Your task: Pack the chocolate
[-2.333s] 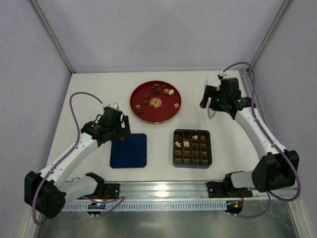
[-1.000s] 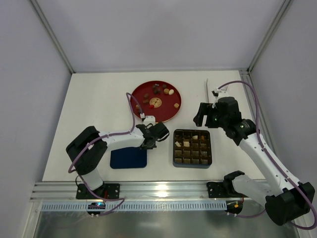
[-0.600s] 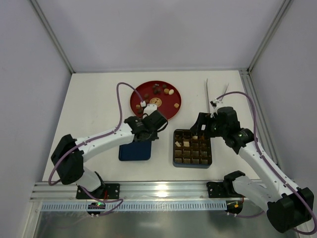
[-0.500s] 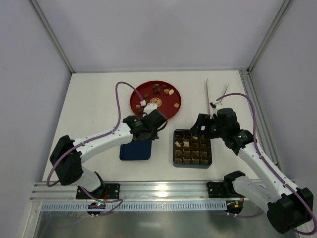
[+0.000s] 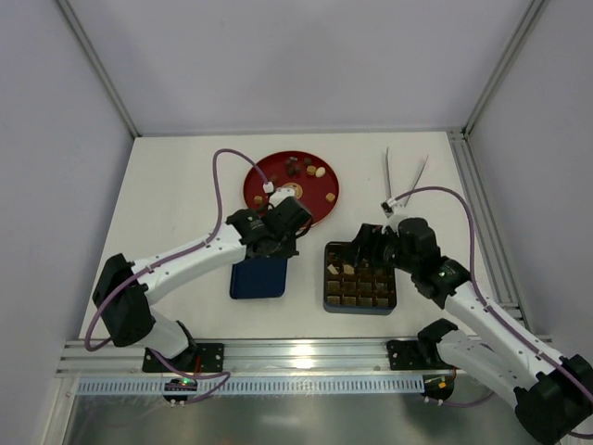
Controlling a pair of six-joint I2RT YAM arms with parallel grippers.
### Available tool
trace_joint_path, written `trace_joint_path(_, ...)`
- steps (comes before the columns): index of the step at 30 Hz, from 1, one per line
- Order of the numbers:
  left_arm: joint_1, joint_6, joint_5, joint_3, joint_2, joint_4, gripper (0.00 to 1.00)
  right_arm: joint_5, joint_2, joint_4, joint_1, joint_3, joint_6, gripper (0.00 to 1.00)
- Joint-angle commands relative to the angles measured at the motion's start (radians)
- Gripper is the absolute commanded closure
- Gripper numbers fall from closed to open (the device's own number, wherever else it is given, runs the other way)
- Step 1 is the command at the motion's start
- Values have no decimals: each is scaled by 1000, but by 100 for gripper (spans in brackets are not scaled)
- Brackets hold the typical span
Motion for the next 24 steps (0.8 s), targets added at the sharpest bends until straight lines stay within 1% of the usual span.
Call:
trace_joint_path(1,18,-4,35,27,-4,17,100,62,-11,192,115,-43,116,23)
trace_joint_path(4,24,-18,49,34,11,32,100,165,9,259,242,-63,163,26)
trace_joint_path(6,24,-27,49,48,34,29,100,200,38,328,284,-74,187,26)
trace_joint_path(7,24,-31,52,59,40,28,100,232,53,370,326,-80,205,27)
trace_joint_path(9,24,-48,69,61,62,34,100,264,94,414,365,-88,221,27)
trace_joint_path(10,24,-53,75,59,68,38,100,318,108,466,402,-97,238,27)
trace_joint_path(11,24,-57,75,61,73,46,100,333,125,489,423,-100,245,27)
trace_joint_path(13,24,-67,75,64,77,51,100,378,191,543,472,-98,265,30)
trace_joint_path(16,23,-70,80,80,86,52,100,407,283,641,517,-109,291,31)
trace_joint_path(19,26,-71,83,93,96,49,100,439,346,692,541,-108,302,35)
trace_joint_path(21,26,-71,83,94,94,49,100,447,368,742,552,-118,316,36)
trace_joint_path(24,26,-76,89,93,93,54,100,462,406,775,561,-112,324,37)
